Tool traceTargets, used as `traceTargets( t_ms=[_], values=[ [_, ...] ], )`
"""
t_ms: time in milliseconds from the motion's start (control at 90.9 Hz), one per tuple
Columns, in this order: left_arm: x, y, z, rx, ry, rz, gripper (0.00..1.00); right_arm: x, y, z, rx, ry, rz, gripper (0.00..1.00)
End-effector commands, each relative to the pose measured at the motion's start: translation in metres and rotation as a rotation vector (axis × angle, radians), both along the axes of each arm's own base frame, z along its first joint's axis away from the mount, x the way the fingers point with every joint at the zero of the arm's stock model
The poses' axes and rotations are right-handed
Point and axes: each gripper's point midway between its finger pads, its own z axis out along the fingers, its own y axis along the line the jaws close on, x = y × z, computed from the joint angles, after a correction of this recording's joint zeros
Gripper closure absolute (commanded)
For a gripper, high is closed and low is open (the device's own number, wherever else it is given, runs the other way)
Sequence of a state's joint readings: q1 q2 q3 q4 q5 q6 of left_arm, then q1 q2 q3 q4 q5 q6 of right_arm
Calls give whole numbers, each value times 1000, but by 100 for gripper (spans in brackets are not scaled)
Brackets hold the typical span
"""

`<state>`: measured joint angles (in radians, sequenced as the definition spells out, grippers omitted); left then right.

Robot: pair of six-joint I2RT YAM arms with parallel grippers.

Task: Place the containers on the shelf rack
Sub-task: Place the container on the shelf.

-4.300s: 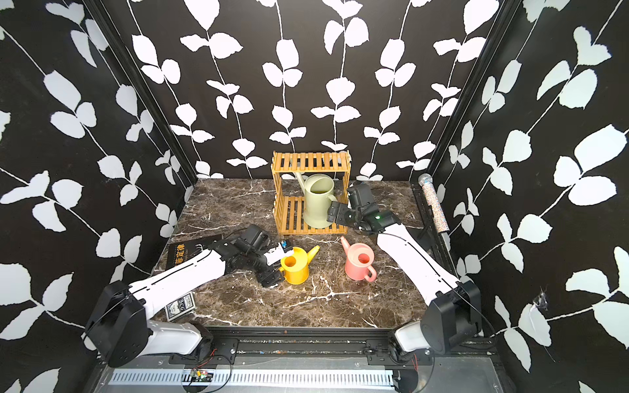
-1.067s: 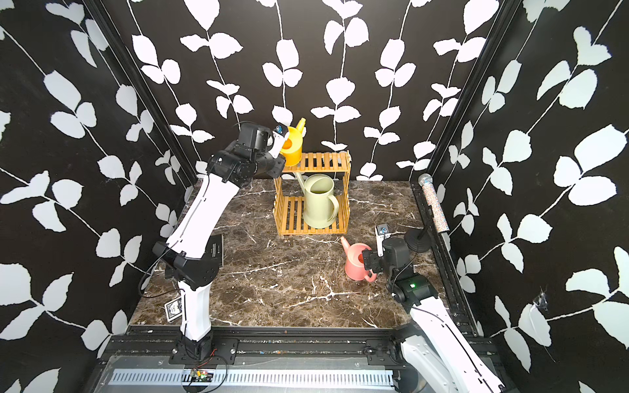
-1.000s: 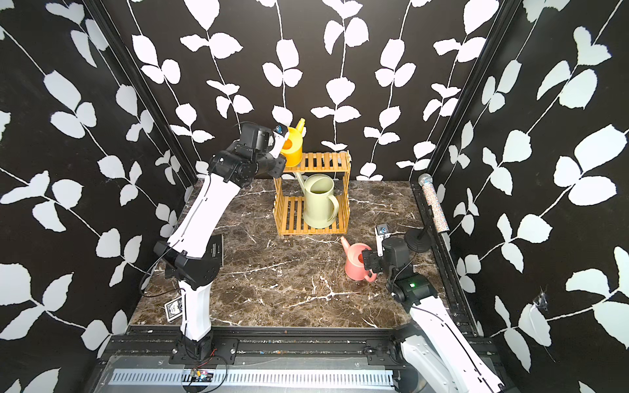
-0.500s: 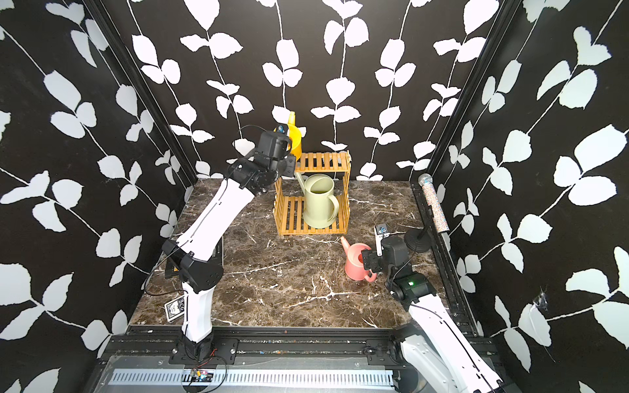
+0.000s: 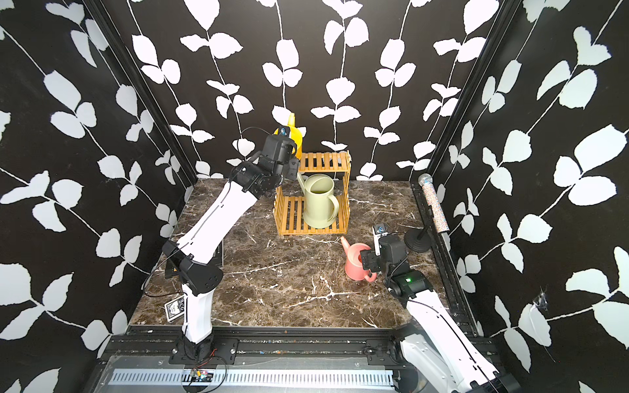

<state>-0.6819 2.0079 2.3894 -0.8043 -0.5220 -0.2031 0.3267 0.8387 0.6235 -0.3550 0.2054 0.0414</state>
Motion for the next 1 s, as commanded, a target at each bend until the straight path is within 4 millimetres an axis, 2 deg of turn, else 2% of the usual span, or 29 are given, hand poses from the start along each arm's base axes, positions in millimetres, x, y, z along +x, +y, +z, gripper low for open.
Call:
traceTargets(
  t_ms=[0,132,286,616,990],
  values=[
    [-9,13,33,-105,-46,5,91,4,1,6,22,-34,-9,1],
    [-6,9,26,-130,-20,-13,87,4,1,6,20,-33,-8,2],
    [-4,8,22,-139,-9,-17,77,6,2,4,19,-30,-6,1],
    [3,8,10,-141,15,-7,72,7,3,3,15,-23,-1,1],
    [22,23,-2,-145,29,29,62,7,3,1,16,-18,2,1]
  ],
)
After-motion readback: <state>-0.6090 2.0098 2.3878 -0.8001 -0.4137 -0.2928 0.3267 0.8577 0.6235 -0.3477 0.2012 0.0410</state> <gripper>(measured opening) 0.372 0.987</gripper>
